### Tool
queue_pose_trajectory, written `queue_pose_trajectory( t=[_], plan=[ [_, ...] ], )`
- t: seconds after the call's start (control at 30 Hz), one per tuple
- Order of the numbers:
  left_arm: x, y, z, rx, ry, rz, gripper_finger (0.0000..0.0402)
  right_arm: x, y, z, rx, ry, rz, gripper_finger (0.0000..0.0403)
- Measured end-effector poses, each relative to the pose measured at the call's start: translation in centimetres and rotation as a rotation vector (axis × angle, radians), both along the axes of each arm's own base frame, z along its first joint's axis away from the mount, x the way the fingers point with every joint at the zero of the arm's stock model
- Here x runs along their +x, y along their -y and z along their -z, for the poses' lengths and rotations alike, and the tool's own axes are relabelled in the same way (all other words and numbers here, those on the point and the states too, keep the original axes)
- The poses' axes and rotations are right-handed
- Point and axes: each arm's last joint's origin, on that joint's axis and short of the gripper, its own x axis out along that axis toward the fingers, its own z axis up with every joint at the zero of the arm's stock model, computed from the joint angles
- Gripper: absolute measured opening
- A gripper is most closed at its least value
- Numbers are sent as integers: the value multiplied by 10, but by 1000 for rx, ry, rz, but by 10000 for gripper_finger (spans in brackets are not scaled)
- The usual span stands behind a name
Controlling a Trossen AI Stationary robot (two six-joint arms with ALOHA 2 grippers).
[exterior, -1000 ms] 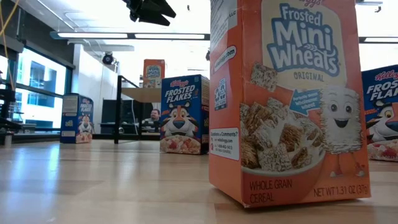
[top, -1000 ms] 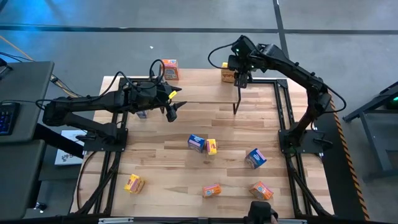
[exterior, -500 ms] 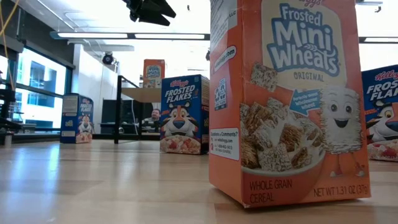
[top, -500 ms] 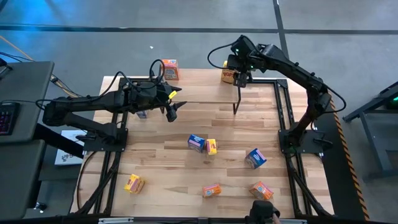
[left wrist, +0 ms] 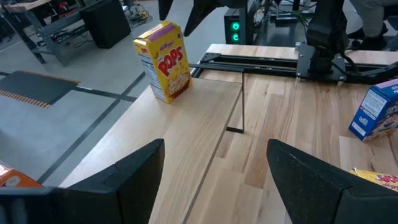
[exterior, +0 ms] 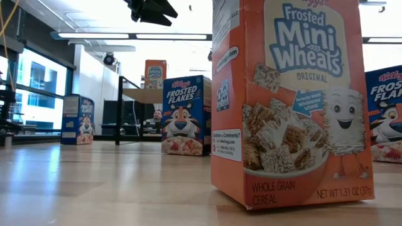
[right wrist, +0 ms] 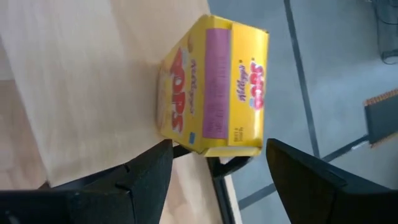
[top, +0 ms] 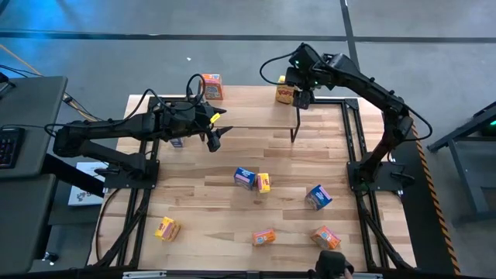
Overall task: Stack cereal on shelf
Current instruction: Put the top right yellow cereal box on the shelf
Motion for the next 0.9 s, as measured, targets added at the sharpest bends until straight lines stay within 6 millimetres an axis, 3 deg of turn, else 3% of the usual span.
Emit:
queue_pose_trajectory(
  t=[0.9],
  plan=[
    [0, 0, 0, 0, -1, 0, 273, 3, 4, 2, -69, -36, 43, 252]
  ],
)
